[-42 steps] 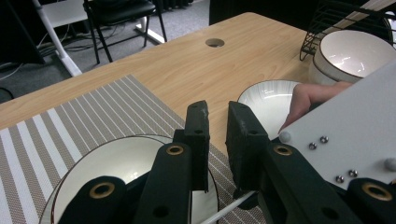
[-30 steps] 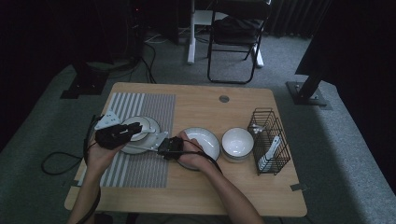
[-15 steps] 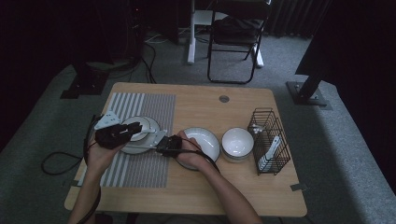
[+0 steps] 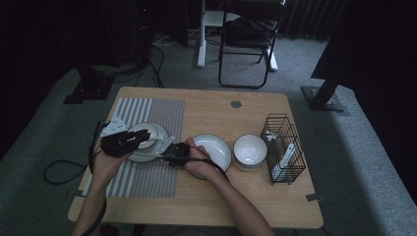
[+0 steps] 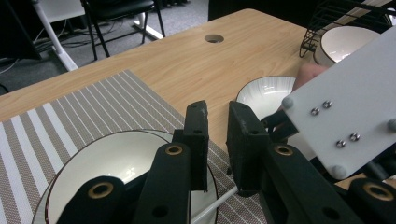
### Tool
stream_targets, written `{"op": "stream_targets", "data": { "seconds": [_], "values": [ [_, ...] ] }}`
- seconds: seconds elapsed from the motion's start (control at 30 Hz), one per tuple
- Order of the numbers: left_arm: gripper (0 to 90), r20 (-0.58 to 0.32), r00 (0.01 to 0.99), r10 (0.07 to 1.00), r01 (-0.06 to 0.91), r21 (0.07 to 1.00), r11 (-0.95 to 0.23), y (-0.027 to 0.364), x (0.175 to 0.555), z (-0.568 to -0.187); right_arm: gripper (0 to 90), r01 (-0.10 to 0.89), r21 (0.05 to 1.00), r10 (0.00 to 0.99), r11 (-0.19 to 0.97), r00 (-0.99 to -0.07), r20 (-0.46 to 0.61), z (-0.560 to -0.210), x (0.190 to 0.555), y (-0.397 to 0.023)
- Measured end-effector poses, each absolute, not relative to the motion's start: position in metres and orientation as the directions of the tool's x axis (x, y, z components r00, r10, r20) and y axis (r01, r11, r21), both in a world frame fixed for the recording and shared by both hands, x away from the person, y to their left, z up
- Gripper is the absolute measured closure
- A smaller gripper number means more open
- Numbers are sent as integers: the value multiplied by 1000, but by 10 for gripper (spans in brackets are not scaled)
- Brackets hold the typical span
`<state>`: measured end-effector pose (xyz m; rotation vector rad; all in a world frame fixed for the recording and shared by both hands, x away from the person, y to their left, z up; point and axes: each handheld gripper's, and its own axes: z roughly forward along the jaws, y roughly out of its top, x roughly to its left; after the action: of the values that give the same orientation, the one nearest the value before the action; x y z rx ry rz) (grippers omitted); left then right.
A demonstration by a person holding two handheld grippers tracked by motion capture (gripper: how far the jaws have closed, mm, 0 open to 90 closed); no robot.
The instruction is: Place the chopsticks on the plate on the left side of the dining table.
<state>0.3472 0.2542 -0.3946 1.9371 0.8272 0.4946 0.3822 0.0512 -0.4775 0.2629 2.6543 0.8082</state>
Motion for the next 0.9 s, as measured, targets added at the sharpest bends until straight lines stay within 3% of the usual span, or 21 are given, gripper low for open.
{"op": "stream_targets", "data": {
  "seconds": [0.13,0.67,0.9],
  "values": [
    [790,-1,690,724,349,877,-331,254,349,-396,652,77,577,287,813,-915,-284,-472,381,45],
    [786,-1,698,717,347,875,-337,250,350,-397,682,90,576,304,812,-908,-287,-475,385,42],
    [774,-5,704,710,347,875,-338,247,351,-398,624,92,623,320,777,-910,-264,-459,374,32]
  ]
}}
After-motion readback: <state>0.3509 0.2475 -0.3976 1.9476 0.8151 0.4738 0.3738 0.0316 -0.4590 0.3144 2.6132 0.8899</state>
